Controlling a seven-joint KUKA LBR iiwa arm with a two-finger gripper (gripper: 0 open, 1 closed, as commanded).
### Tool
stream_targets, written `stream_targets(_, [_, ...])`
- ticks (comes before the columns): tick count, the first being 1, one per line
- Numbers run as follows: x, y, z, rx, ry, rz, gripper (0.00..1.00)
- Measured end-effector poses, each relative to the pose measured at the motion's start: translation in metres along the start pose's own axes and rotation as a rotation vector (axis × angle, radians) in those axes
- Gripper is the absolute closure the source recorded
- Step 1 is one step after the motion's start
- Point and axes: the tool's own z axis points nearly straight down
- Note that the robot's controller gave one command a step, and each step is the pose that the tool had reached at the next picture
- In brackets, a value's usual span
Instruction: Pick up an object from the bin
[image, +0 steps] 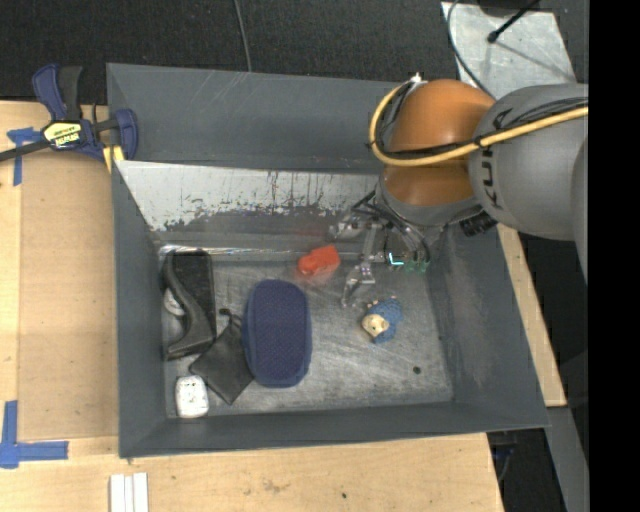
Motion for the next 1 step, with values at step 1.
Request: stream_targets(1, [-0.0052,0.0337,0.0567,0.002,-0.010,-0.165,0.00])
